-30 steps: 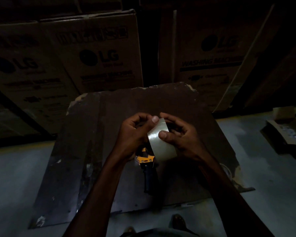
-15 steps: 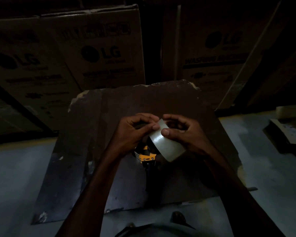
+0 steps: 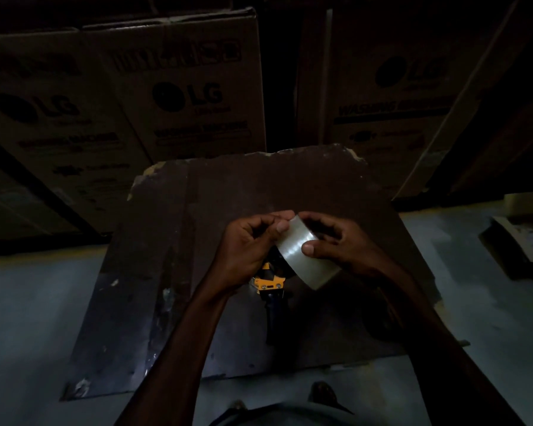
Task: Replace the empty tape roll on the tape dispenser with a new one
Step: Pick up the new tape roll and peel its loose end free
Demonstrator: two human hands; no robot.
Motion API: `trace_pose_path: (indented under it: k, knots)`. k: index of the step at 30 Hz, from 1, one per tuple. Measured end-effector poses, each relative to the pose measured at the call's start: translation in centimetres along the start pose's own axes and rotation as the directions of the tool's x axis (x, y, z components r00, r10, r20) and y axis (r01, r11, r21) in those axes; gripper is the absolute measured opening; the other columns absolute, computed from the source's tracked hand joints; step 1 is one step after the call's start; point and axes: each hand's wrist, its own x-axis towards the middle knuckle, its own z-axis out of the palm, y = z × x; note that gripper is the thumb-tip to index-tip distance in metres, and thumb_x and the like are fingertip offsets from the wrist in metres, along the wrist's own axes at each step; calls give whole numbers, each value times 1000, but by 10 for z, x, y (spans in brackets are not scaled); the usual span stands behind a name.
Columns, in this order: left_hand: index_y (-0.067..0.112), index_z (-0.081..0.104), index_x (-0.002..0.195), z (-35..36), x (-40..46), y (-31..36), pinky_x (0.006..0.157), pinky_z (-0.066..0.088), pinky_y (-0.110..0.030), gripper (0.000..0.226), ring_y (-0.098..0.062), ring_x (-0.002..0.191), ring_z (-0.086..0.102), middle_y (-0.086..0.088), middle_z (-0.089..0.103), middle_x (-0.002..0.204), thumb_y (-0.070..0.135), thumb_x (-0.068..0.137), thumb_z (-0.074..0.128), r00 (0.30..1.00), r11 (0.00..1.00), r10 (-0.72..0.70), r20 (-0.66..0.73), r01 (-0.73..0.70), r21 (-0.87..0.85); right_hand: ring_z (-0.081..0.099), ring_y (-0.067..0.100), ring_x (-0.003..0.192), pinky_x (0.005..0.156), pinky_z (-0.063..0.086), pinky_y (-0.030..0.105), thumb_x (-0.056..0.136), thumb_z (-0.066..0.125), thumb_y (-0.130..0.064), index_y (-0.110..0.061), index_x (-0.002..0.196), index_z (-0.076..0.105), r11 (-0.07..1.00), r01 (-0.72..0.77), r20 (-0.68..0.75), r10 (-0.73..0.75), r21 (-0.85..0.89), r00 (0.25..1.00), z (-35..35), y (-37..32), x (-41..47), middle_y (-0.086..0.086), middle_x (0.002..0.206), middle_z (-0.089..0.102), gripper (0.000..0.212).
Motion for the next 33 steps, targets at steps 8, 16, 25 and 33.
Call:
trace_pose_path:
  k: [8,16,25,33]
  knots:
    - [-2,70,96,0,-4,-6,79,57,-32,28,-24,89,70,-10,76,95,23,86,61,999,994,-40,-35,36,-99,65,17,114,95,53,39,64,75,-36,-28,126,64,1000,-24,51,24,2,998,-3,14,-5,0,125,69,63]
    - [12,68,91,-1,-8,-14,81,52,-43,22,-28,90,71,-12,76,99,33,83,63,991,983,-117,-70,105,-149,67,21,113,92,53,35,80,71,-36,-20,122,67,985,-88,10,87,149,996,10,17,-11,2,119,72,45]
    - [7,58,95,-6,-11,-26,79,57,-35,22,-21,88,72,-10,77,93,26,85,55,983,923,-181,-39,157,-351,62,6,115,85,52,17,70,74,-27,-32,126,61,998,-19,95,25,-64,995,-6,13,-11,-9,127,64,58]
    - [11,53,90,-13,-13,-32,85,58,-38,17,-27,90,73,-15,74,98,17,100,40,973,835,-228,-29,180,-520,60,4,119,94,52,25,65,79,-26,-34,127,59,980,18,135,9,-197,991,-17,16,-2,-9,131,63,65]
